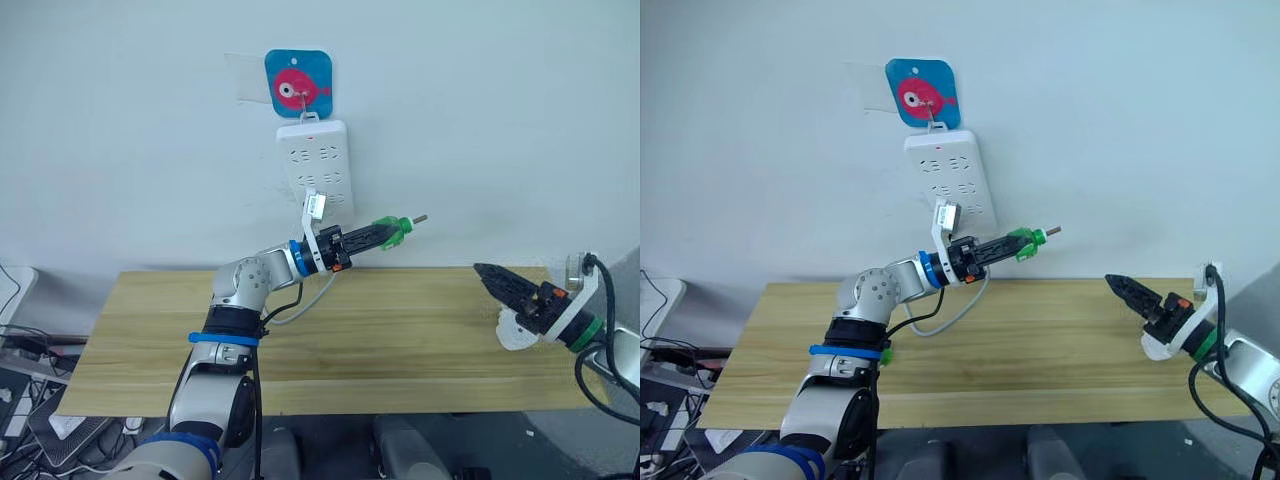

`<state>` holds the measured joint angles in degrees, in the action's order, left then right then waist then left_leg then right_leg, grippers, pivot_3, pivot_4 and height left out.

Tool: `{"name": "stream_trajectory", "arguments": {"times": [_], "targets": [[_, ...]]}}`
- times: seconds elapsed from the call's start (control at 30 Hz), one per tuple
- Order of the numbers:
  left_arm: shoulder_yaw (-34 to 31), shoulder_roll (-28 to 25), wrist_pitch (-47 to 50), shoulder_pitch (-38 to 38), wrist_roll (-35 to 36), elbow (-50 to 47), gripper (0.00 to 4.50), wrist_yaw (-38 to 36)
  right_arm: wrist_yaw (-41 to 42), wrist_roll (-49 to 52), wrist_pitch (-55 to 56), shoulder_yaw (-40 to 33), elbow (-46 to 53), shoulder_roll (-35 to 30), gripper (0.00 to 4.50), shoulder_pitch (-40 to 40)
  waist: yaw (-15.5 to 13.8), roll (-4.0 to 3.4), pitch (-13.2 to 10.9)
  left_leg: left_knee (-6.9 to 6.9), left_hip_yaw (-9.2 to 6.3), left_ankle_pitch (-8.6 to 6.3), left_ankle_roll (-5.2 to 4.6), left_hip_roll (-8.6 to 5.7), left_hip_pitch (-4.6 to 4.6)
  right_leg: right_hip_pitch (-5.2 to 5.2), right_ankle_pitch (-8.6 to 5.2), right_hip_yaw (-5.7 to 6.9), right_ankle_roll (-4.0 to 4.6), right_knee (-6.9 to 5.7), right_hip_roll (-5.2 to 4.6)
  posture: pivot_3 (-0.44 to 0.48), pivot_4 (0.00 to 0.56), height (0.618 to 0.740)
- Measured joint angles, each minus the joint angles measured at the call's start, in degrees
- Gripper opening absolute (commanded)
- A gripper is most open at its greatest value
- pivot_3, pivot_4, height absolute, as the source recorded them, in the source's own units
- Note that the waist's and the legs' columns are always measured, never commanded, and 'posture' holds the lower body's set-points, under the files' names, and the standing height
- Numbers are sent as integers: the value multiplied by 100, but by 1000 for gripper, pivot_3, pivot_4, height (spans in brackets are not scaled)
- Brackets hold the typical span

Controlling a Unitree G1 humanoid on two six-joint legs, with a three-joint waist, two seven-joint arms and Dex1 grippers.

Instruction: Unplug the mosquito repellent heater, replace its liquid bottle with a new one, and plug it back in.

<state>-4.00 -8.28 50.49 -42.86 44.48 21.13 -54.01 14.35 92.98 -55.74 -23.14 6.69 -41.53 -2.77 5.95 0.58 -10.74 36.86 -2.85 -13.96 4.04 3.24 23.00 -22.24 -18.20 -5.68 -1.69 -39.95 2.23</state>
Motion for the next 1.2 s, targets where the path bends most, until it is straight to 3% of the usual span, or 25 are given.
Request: {"name": "stream_trajectory", "arguments": {"times": [0.2,0.5,0.77,1.2], "targets": [[-172,100,-221,61,3,-62,2220,124,-407,619,-22,325,320,660,4455,-225,-4,8,-5,1,-2,0,1,2,5,0,0,3,0,1,-2,-114,166,740],[-90,186,-708,309,-194,-451,2220,233,-1428,1640,304,707,1066,799,4455,-168,-26,9,-6,4,-2,0,1,2,5,1,1,3,-3,1,-3,-119,164,740],[233,391,-1139,704,-403,-1237,2220,255,-2707,1594,1323,1042,1395,1473,4455,-719,12,9,-6,4,-2,1,2,3,4,0,1,2,-3,0,-3,-118,160,740],[269,417,-1378,764,-537,-1264,2220,333,-4128,1111,2283,1445,1880,2282,4455,-1054,18,9,-5,2,-3,1,2,4,5,-2,2,3,-2,1,-3,-104,152,740]]}}
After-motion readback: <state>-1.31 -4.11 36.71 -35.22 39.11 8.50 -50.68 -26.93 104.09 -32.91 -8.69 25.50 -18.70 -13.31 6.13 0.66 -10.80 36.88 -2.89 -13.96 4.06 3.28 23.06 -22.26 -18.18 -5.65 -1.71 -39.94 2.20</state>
